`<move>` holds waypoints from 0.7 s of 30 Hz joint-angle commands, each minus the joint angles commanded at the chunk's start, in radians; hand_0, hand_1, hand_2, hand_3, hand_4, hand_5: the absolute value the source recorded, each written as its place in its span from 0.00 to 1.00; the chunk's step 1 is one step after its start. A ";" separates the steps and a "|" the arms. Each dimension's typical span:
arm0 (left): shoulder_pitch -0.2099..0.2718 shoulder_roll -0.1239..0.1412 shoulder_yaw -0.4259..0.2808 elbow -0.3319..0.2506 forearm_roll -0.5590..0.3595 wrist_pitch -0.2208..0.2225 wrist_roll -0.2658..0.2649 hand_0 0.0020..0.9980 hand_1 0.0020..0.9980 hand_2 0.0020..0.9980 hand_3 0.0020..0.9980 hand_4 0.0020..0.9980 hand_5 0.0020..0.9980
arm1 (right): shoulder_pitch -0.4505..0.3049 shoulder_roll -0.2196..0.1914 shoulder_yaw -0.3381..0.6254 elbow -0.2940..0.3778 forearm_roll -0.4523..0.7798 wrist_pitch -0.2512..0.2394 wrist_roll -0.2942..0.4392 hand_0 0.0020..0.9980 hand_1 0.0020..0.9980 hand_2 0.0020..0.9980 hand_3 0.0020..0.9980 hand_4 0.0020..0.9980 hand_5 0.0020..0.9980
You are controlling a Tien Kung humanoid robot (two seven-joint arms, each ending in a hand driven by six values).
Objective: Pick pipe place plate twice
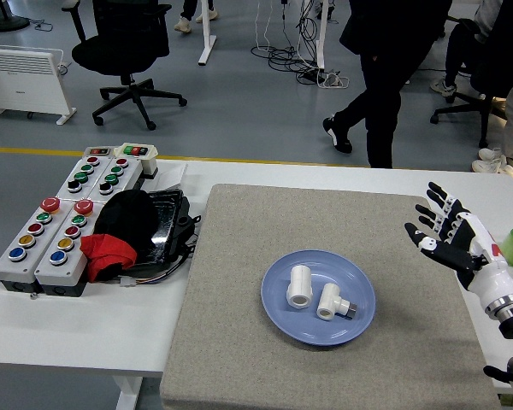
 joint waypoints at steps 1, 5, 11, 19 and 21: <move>0.000 0.000 0.000 0.000 0.001 0.000 0.000 0.73 0.74 0.70 0.65 0.40 1.00 | -0.004 0.000 0.011 -0.001 0.039 -0.001 -0.001 0.85 0.82 0.92 0.88 0.70 0.55; 0.000 0.000 -0.001 0.000 0.002 -0.001 0.000 0.73 0.74 0.70 0.65 0.40 1.00 | -0.028 0.003 0.052 -0.005 0.215 -0.002 -0.012 0.85 0.82 0.92 0.88 0.70 0.55; -0.001 -0.001 -0.003 0.000 0.005 -0.003 -0.001 0.73 0.74 0.70 0.65 0.40 1.00 | -0.053 0.008 0.075 -0.011 0.456 -0.001 -0.019 0.84 0.81 0.90 0.86 0.67 0.59; -0.001 -0.002 -0.003 0.000 0.005 -0.005 -0.002 0.73 0.74 0.70 0.65 0.40 1.00 | -0.056 0.011 0.076 -0.012 0.493 0.000 -0.022 0.84 0.80 0.89 0.85 0.65 0.61; -0.001 -0.001 -0.003 0.000 0.005 -0.006 -0.002 0.73 0.74 0.70 0.65 0.40 1.00 | -0.056 0.011 0.077 -0.013 0.493 0.000 -0.022 0.84 0.80 0.89 0.85 0.65 0.61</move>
